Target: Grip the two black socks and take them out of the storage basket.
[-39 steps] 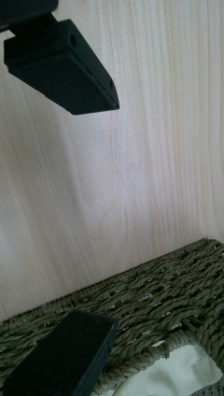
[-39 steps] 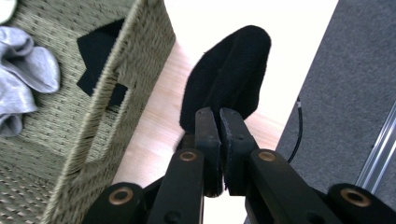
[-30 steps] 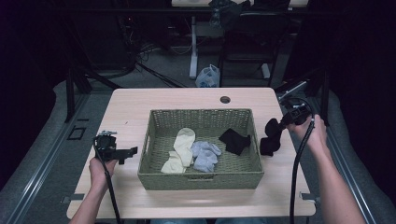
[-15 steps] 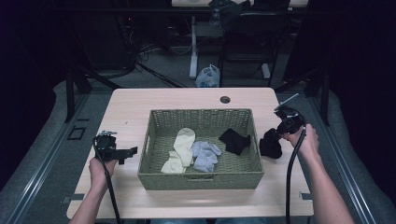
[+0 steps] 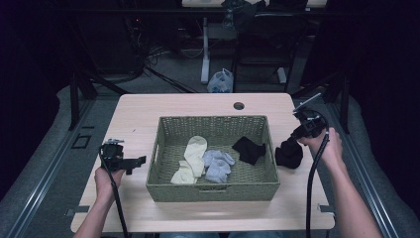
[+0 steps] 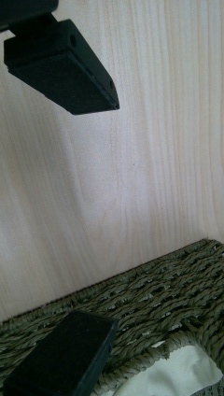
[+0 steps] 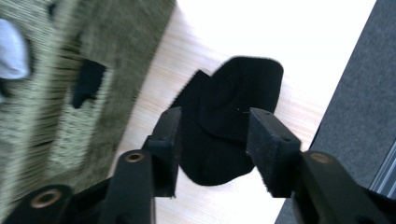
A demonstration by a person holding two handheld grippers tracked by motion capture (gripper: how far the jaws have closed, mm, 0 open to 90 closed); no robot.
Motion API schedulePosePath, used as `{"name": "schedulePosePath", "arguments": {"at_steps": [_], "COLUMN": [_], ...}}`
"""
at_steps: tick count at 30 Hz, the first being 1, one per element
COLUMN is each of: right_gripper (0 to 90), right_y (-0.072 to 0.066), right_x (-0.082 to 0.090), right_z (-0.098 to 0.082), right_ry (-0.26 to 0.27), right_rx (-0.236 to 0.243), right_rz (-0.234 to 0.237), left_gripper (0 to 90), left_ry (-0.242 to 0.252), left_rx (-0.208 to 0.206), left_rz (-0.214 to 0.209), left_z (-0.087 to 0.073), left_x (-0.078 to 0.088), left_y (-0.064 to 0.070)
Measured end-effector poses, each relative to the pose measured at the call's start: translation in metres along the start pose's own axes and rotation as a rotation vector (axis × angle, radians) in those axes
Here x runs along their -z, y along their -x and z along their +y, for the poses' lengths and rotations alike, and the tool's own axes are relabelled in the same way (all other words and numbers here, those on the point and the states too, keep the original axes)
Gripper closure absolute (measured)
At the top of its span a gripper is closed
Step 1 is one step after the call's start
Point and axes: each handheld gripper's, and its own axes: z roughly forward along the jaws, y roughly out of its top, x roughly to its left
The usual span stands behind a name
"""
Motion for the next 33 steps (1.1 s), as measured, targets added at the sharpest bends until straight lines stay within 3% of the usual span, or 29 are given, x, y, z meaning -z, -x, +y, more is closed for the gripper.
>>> {"name": "schedulePosePath", "arguments": {"at_steps": [4, 8, 12, 18, 26, 27, 33], "right_gripper": [45.1, 34.8, 27.9, 20.0, 17.3, 17.4, 15.6], "right_y": [-0.008, -0.029, -0.041, -0.071, -0.098, -0.105, -0.118], "right_x": [0.017, 0.042, 0.054, 0.075, 0.074, 0.069, 0.051], "right_z": [0.003, 0.012, 0.017, 0.030, 0.045, 0.050, 0.061], "right_ry": [0.022, 0.059, 0.076, 0.116, 0.122, 0.118, 0.098], "right_rx": [0.026, 0.077, 0.111, 0.185, 0.249, 0.263, 0.281], "right_rz": [-0.001, 0.001, 0.009, 0.019, 0.035, 0.039, 0.062], "left_gripper": [0.3, 0.3, 0.3, 0.3, 0.3, 0.3, 0.3], "left_ry": [0.000, -0.001, 0.001, 0.001, 0.005, 0.005, 0.004], "left_rx": [0.001, 0.000, 0.000, -0.001, 0.002, 0.000, -0.001], "left_rz": [0.000, 0.002, 0.002, 0.002, 0.001, 0.001, 0.001], "left_z": [0.000, 0.000, 0.000, 0.000, 0.000, 0.000, 0.000], "left_x": [0.000, 0.000, 0.000, 0.001, 0.000, 0.000, 0.000], "left_y": [0.000, 0.000, 0.000, 0.000, 0.000, 0.000, 0.000]}}
